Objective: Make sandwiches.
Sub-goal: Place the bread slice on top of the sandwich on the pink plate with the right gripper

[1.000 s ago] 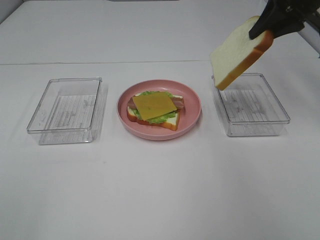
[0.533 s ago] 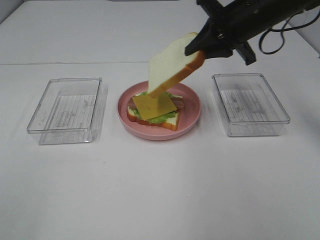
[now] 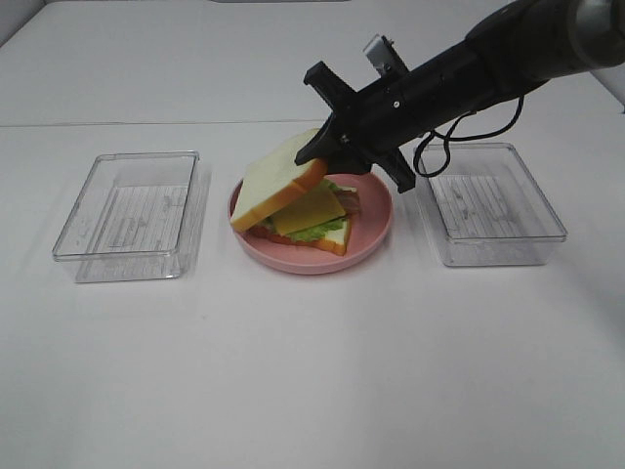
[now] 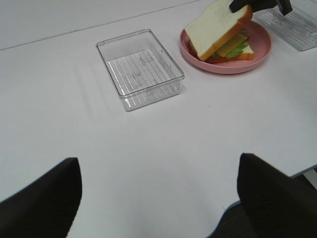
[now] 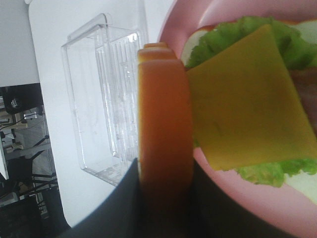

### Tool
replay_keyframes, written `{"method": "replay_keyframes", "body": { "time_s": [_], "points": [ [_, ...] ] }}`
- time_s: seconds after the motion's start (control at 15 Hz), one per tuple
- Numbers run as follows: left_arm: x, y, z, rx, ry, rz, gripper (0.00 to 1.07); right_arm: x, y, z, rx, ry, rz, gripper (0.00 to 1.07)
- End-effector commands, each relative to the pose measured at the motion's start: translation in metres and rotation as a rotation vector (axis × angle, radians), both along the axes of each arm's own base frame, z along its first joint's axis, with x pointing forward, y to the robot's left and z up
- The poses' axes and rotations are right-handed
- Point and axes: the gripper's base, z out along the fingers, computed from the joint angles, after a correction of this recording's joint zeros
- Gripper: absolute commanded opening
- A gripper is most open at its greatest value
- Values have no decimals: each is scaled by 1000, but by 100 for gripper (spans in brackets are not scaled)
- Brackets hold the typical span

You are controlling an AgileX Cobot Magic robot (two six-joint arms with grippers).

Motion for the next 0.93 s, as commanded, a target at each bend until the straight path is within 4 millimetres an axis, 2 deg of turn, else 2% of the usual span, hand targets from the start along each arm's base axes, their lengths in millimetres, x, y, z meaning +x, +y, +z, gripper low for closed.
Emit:
{"method": "replay_keyframes", "body": {
  "time_s": [0.07,0.2,0.27,0.33,0.4,0.47,0.53,0.6,0.67,0.8,0.93],
  "points": [
    [-3,1,0,-9,-28,2,81,2,0,-7,3,5,-12,0],
    [-3,1,0,-9,-28,2,81,4,-2,-7,-12,-10,-30,0],
    [-3,1,0,-9,-28,2,81,5,-3,-8,-27,-21,-27,4],
    [-3,1,0,-9,-28,2,81,5,-3,-9,-42,-29,-20,16],
    [-3,1,0,-9,-28,2,81,5,-4,-9,-50,-33,-17,21],
    [-3,1,0,-9,-28,2,81,5,-6,-11,-83,-50,-1,44],
    [-3,1,0,-9,-28,2,81,4,-6,-12,-95,-54,9,58],
    [-3,1,0,-9,-28,2,81,4,-7,-12,-108,-59,20,70],
    [-3,1,0,-9,-28,2,81,4,-8,-13,-126,-66,33,76],
    [-3,1,0,-9,-28,2,81,3,-10,-11,-158,-87,61,78],
    [-3,1,0,-9,-28,2,81,0,-16,7,-238,-158,114,78]
  ]
}}
